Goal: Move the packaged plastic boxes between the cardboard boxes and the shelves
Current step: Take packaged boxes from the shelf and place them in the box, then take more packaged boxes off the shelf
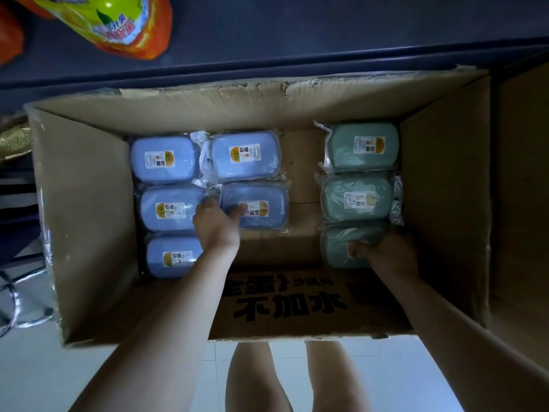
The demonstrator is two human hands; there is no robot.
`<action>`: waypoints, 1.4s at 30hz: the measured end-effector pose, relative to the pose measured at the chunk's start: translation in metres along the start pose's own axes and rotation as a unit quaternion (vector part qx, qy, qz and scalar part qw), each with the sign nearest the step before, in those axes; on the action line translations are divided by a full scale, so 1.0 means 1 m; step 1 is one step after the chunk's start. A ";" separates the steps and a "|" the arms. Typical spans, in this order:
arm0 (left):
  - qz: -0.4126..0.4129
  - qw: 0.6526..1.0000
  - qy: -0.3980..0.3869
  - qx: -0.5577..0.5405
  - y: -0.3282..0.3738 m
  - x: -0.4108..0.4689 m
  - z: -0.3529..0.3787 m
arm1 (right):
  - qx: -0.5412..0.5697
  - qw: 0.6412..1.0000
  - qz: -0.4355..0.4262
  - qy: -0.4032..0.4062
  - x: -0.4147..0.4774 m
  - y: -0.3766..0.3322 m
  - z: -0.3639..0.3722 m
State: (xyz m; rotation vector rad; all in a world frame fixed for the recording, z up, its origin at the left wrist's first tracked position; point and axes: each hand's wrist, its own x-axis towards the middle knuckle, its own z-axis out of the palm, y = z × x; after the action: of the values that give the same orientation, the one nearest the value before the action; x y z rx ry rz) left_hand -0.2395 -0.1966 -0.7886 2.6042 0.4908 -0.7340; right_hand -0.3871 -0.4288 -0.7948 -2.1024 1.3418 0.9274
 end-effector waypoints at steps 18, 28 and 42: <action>-0.008 0.998 -0.058 0.002 -0.006 0.017 -0.017 | 0.119 0.991 0.032 -0.047 -0.003 0.003 -0.010; 0.163 0.979 -0.110 0.048 -0.008 -0.031 -0.103 | -0.132 0.984 -0.121 0.001 -0.071 -0.023 -0.058; 0.513 0.775 0.021 0.367 0.092 -0.175 -0.413 | -0.381 0.810 -0.384 0.226 -0.346 -0.136 -0.278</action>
State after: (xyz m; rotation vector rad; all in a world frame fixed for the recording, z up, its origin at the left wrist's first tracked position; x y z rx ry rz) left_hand -0.1679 -0.1279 -0.3413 2.8983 -1.4149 -0.4824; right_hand -0.2843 -0.3631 -0.3473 -3.2361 0.0881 0.6497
